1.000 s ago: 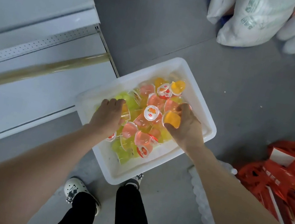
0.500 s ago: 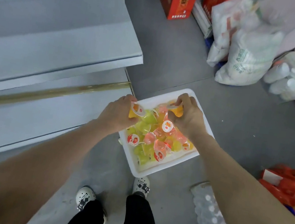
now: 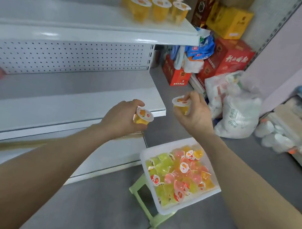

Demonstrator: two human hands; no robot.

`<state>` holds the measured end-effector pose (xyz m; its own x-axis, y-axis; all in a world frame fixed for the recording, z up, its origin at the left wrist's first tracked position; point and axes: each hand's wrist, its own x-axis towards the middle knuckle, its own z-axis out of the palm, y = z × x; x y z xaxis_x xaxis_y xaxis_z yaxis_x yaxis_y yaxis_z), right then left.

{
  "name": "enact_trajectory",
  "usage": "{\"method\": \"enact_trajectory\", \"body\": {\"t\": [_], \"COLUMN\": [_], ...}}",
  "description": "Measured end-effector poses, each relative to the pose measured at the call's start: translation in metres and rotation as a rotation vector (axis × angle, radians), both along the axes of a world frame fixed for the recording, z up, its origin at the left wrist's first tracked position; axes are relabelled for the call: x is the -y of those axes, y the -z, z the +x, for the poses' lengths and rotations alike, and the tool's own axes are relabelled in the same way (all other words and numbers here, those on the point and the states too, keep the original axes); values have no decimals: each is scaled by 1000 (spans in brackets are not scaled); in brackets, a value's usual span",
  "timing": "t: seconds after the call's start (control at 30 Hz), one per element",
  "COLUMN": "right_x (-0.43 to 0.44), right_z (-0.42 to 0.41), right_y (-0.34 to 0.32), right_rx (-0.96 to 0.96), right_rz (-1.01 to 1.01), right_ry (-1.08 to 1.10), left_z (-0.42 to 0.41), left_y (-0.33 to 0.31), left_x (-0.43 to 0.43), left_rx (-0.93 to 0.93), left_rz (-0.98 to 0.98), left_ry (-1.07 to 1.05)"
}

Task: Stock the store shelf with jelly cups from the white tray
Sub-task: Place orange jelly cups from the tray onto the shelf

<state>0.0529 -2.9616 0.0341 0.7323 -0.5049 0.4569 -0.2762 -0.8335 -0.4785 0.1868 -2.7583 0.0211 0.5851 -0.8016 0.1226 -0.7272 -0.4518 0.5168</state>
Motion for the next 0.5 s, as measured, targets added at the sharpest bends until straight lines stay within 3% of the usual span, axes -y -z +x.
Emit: {"method": "enact_trajectory", "body": {"t": [0.27, 0.5], "right_x": [-47, -63], "right_z": [63, 127], "right_y": [-103, -166], "right_rx": [192, 224], "right_rz": [-134, -199], "right_ry": [-161, -269], "left_z": [51, 100], "left_y": [-92, -155], "left_x": [-50, -76], "left_rx": [111, 144], "left_rz": [-202, -332], "left_ry": [-41, -158]}}
